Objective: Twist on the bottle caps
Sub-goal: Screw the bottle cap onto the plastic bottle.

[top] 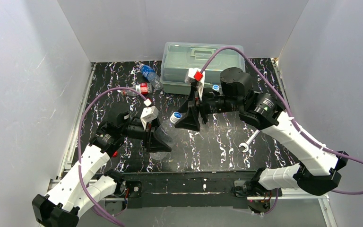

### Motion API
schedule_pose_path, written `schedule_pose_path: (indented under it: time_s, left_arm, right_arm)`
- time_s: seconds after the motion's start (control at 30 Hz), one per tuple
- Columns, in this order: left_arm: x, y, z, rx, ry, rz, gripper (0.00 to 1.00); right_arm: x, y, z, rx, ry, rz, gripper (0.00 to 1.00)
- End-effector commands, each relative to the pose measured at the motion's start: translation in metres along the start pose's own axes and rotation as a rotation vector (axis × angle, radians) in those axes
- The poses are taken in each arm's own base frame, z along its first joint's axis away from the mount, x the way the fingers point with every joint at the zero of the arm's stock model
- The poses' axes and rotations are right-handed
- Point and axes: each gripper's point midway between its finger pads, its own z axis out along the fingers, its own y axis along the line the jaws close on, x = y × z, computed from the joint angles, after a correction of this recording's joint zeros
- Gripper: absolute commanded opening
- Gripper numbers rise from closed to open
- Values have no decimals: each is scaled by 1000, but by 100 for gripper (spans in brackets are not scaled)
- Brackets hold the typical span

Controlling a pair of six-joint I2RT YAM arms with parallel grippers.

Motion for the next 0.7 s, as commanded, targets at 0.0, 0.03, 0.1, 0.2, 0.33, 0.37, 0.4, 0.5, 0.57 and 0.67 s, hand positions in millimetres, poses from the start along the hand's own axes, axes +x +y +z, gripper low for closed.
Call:
schedule_pose_path:
  time_s: [0.0, 0.03, 0.1, 0.2, 0.33, 0.37, 0.4, 0.5, 0.57, 0.67]
  left_arm:
    - [-14, -13, -3, 34, -21, 55, 0]
    - [-13, -12, -3, 31, -20, 54, 0]
    - [-12, -11, -3, 26, -20, 53, 0]
    - [-11, -8, -3, 6, -22, 59, 0]
    - [-5, 3, -4, -53, -9, 63, 0]
    - [-5, 8, -5, -80, -5, 81, 0]
    - [-5, 16, -6, -121, -4, 95, 0]
    - [-8, 44, -14, -299, -6, 138, 0]
    - [-15, 67, -26, -456, -14, 165, 0]
    - [-30, 87, -43, -619, -37, 207, 0]
  right_arm:
    - [-21, 7, 4, -55, -60, -44, 67]
    - [-21, 7, 5, -55, -61, -42, 65]
    - [-24, 9, 5, -63, -68, -42, 59]
    - [-27, 10, 5, -72, -76, -40, 46]
    - [-29, 16, 7, -102, -77, -17, 31]
    - [-29, 16, 8, -106, -75, -5, 26]
    - [-29, 16, 9, -107, -72, 9, 20]
    - [-25, 12, 14, -94, -38, 71, 4]
    - [-21, 3, 18, -45, -17, 122, 1]
    - [-12, -16, 26, 54, 15, 210, 1]
